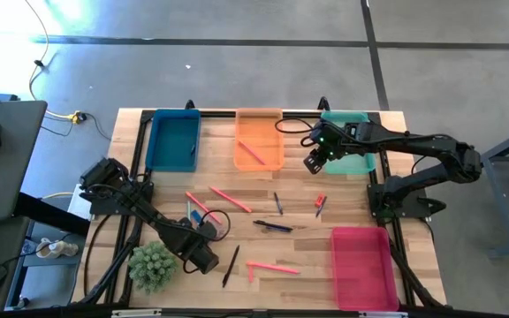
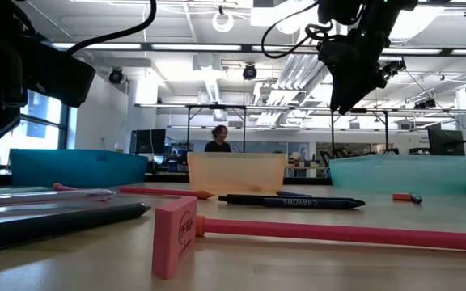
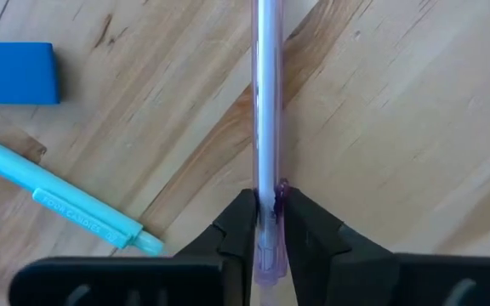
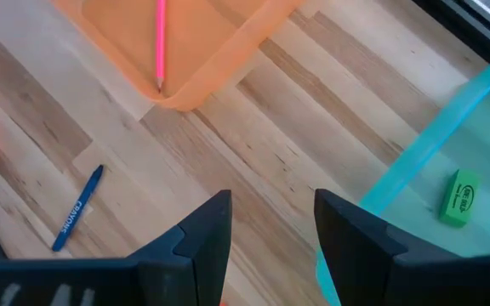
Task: Sort crayons/erasers/pens/pencils in bins
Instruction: Put the purple pen into the pink bin, then put the blue crayon into the blue bin
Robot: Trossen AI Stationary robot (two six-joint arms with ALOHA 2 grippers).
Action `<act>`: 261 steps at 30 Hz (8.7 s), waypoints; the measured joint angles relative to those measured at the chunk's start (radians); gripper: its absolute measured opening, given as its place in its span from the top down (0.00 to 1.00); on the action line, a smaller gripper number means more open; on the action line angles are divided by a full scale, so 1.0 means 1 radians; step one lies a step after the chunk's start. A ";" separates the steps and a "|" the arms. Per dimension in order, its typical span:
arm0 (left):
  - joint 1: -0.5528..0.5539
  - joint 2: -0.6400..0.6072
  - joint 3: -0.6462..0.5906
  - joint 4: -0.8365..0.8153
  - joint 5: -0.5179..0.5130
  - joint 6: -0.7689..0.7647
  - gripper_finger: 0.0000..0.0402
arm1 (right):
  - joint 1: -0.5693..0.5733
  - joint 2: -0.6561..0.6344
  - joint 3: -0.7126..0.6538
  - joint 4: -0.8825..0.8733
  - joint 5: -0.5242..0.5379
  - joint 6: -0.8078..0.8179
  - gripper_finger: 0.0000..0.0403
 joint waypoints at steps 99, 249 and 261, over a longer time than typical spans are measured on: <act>0.390 -0.011 0.096 1.336 -0.212 0.816 0.90 | 0.526 -0.131 0.043 0.424 -0.082 -0.013 0.94; 0.461 -0.608 -0.140 0.187 -0.106 0.947 0.67 | 0.717 -0.190 -0.092 -0.065 0.233 0.678 0.72; 0.561 -0.598 -0.139 0.157 -0.071 0.915 0.67 | 0.498 -0.190 -0.093 -0.083 0.212 0.531 0.72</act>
